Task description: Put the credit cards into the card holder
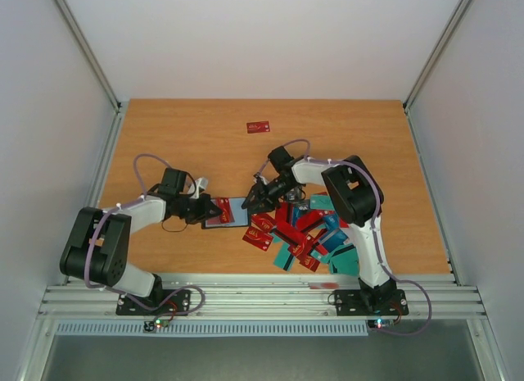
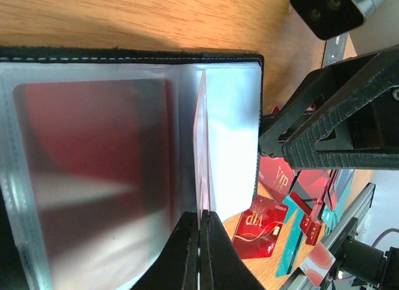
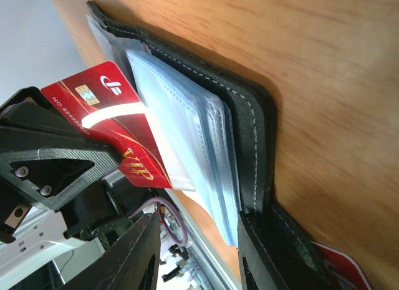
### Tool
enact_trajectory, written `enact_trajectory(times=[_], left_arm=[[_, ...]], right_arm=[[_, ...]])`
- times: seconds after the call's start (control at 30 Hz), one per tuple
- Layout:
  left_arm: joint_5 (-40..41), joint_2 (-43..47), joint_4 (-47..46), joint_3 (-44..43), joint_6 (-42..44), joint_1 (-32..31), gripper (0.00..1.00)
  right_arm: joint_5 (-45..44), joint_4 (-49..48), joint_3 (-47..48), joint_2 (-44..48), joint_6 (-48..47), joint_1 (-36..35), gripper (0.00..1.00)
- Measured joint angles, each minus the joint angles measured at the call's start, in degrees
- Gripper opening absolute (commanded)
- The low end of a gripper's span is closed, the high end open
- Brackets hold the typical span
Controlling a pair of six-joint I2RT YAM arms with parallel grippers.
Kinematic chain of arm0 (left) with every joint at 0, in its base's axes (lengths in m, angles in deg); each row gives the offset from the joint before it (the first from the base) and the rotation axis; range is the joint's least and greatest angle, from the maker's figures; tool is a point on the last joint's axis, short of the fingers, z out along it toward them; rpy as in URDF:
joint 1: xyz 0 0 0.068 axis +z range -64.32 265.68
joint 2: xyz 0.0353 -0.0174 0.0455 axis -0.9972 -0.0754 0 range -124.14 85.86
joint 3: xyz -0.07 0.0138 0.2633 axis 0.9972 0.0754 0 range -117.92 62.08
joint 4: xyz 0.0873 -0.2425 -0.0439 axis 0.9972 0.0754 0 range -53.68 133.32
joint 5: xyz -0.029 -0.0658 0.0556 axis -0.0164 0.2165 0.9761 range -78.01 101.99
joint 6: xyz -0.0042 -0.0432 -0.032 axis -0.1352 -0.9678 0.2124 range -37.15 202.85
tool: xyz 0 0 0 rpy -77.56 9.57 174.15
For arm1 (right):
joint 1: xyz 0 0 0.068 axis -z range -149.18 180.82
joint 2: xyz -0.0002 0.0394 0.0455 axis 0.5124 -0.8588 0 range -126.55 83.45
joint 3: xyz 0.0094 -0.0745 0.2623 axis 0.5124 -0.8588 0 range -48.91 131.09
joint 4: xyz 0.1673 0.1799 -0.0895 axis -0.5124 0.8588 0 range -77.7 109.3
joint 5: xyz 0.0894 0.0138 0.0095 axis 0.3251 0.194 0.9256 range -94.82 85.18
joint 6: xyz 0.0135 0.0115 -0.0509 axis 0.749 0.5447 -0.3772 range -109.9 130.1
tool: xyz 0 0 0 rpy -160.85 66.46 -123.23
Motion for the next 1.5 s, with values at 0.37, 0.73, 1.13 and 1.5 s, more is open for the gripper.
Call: enact_trajectory(times=[0.37, 0.73, 1.13, 1.5], left_arm=[[-0.52, -1.90, 3.82, -2.40, 0.50, 0.02, 0.00], [-1.95, -2.69, 8.22, -4.37, 0.09, 1.05, 0.00], [-5.33, -6.71, 11.30, -7.08, 1.22, 1.68, 0.00], [-9.53, -11.52, 10.47, -8.33, 2.40, 1.92, 0.00]], right_arm=[[0.50, 1.68, 2.36, -1.51, -1.60, 0.04, 0.35], [0.50, 1.90, 2.47, -1.60, -1.95, 0.07, 0.34], [0.48, 1.92, 2.49, -1.62, -2.08, 0.04, 0.34], [0.79, 1.95, 2.60, -1.84, -2.49, 0.20, 0.34]])
